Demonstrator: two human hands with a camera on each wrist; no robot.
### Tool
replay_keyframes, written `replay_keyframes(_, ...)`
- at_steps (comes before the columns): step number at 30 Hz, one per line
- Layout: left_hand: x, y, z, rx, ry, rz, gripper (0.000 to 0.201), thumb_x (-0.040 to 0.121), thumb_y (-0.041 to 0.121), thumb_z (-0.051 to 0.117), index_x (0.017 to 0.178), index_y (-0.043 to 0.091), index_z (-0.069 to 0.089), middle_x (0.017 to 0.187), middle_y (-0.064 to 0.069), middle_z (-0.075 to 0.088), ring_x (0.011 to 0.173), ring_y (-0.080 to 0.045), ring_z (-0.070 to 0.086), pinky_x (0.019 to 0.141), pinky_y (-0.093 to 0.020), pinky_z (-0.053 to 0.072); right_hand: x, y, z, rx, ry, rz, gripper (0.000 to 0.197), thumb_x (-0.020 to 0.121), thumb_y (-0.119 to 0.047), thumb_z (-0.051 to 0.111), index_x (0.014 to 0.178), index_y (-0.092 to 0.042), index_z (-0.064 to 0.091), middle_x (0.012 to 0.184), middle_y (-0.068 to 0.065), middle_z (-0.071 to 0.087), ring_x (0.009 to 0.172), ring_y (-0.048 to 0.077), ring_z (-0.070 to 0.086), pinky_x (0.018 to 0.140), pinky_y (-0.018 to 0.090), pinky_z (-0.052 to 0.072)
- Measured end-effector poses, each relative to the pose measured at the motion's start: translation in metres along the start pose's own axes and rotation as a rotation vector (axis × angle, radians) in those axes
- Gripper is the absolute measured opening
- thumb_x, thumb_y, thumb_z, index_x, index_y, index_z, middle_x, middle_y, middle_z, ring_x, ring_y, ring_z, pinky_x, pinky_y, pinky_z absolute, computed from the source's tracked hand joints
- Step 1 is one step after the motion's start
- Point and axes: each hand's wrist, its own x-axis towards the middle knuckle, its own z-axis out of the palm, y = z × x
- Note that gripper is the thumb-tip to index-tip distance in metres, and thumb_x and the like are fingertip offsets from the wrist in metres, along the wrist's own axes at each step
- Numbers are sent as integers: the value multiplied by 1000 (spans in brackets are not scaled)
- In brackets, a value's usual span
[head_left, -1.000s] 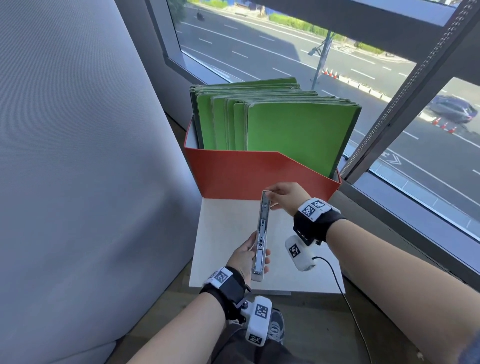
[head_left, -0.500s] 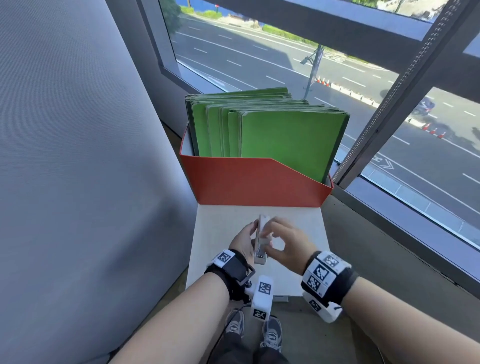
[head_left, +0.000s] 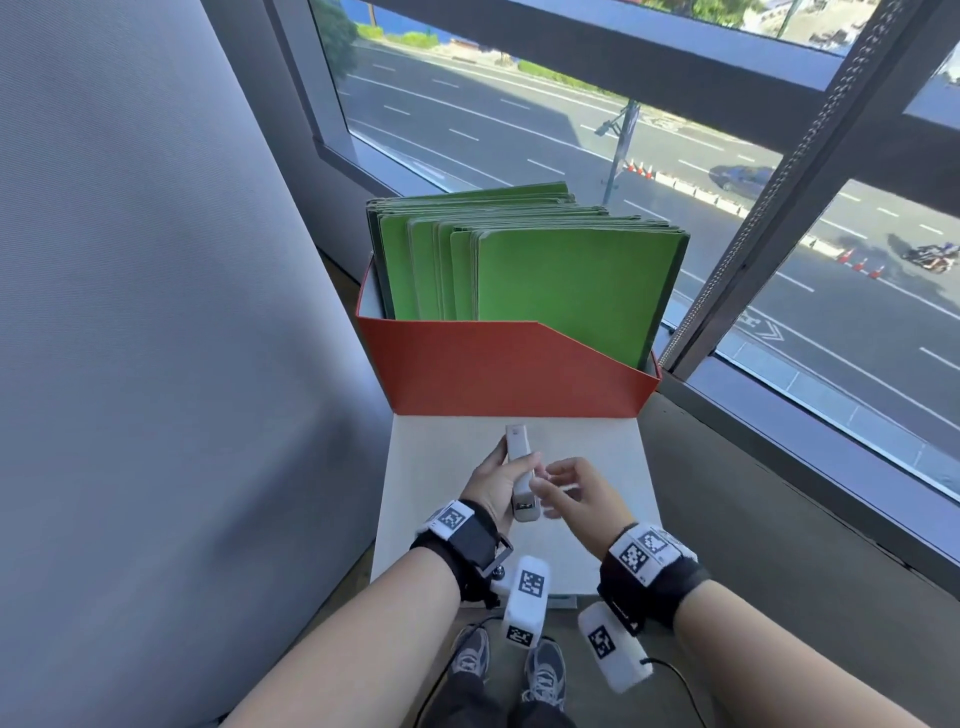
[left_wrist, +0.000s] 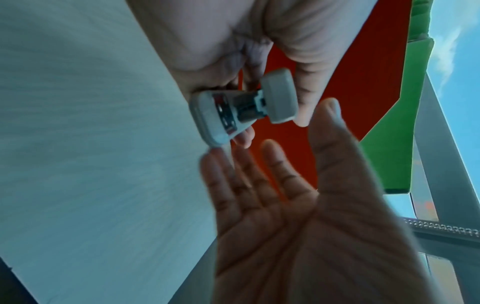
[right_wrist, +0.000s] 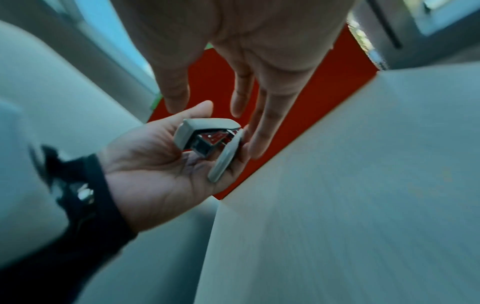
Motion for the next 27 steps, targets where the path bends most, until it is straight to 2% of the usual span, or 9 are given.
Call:
replay_keyframes(2,2,-4,0,-22,13,11,31,85,15,66,115,22,60,84,-6,62,69,-16,62,52,-23,54,3,5,1,188,-83,148,36,82,-31,69,108,-11,54,98,14,67,79,20,68,83,46,59)
replay_keyframes(6,3,-12,-3,-69,37,6,59,83,13,69,136,29,48,93,-11,66,78,-19,65,54,-29,56,4,3,1,414,-131,230,30,81,-5,69,106,-5,53,82,16,65,66,24,67,79,48,58)
replay_keyframes(10,2,-15,-5,-103,49,-3,67,81,8,71,139,30,44,106,-14,59,78,-21,64,53,-28,56,4,8,3,379,-118,217,28,79,-2,70,101,-8,54,77,14,66,66,27,67,83,53,57)
replay_keyframes(14,4,-17,-5,-68,54,-2,67,80,9,72,138,30,45,108,-15,58,82,-23,62,57,-29,57,4,14,4,348,-124,200,26,80,-5,70,100,-11,54,78,15,67,70,29,68,84,54,56)
replay_keyframes(16,6,-19,-5,-22,59,-4,65,80,13,73,137,30,47,104,-14,60,83,-24,63,66,-35,59,5,16,4,356,-120,212,25,81,-5,69,101,-11,54,81,16,66,69,28,68,81,51,57)
replay_keyframes(18,10,-22,-2,79,55,-11,65,79,20,74,137,30,46,99,-11,63,83,-26,65,79,-43,59,6,18,2,366,-110,235,24,83,-4,65,103,-9,54,86,19,65,66,26,67,73,44,59)
replay_keyframes(21,12,-22,6,364,23,3,66,83,27,70,142,28,39,100,-7,65,81,-20,67,79,-35,58,6,24,-6,333,-106,269,29,84,-2,61,113,-2,54,91,23,63,63,23,65,64,34,59)
replay_keyframes(24,15,-24,17,639,-46,18,55,86,29,64,137,19,45,97,-3,64,92,-23,67,93,-38,55,7,38,-18,284,-79,304,36,83,-4,62,118,-2,56,89,21,64,63,22,64,65,33,58)
replay_keyframes(27,20,-29,32,787,-95,6,40,83,27,64,122,19,54,96,-6,67,93,-26,69,93,-41,55,8,49,-34,253,-46,333,44,79,-14,67,121,-6,56,89,20,65,70,25,65,70,36,56)
